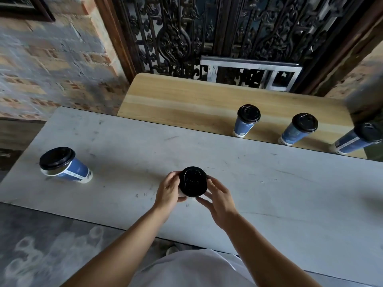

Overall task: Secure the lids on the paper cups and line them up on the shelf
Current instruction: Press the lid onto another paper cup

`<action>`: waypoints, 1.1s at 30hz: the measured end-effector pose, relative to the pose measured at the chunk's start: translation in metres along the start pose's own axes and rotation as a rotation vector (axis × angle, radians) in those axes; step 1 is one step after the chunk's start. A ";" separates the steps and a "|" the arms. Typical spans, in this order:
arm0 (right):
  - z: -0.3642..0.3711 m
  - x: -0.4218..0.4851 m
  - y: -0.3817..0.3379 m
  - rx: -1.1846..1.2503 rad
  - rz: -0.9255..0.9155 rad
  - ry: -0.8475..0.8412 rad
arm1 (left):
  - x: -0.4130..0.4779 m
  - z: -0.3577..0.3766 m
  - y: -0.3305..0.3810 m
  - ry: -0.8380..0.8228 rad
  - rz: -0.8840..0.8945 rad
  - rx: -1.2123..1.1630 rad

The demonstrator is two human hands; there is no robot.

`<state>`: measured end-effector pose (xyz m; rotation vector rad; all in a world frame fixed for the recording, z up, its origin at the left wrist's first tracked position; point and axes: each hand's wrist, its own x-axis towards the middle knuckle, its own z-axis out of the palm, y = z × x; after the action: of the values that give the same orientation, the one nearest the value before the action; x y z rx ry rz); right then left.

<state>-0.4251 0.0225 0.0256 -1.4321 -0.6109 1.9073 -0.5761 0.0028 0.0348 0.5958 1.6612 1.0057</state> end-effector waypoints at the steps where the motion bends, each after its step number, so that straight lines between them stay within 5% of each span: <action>1: -0.001 0.000 0.002 -0.019 -0.012 0.010 | 0.001 0.001 -0.001 0.024 0.003 0.011; 20: 0.019 0.005 0.005 -0.281 -0.121 0.185 | 0.013 0.000 0.001 -0.017 -0.012 0.031; 28: 0.006 0.003 0.001 0.060 -0.003 0.084 | 0.001 0.016 -0.002 0.043 -0.116 -0.096; 33: 0.000 0.007 -0.003 0.001 -0.031 0.073 | -0.009 0.030 -0.012 0.087 -0.183 -0.163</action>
<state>-0.4261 0.0297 0.0228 -1.4764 -0.5945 1.8229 -0.5434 -0.0009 0.0265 0.2904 1.6580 1.0325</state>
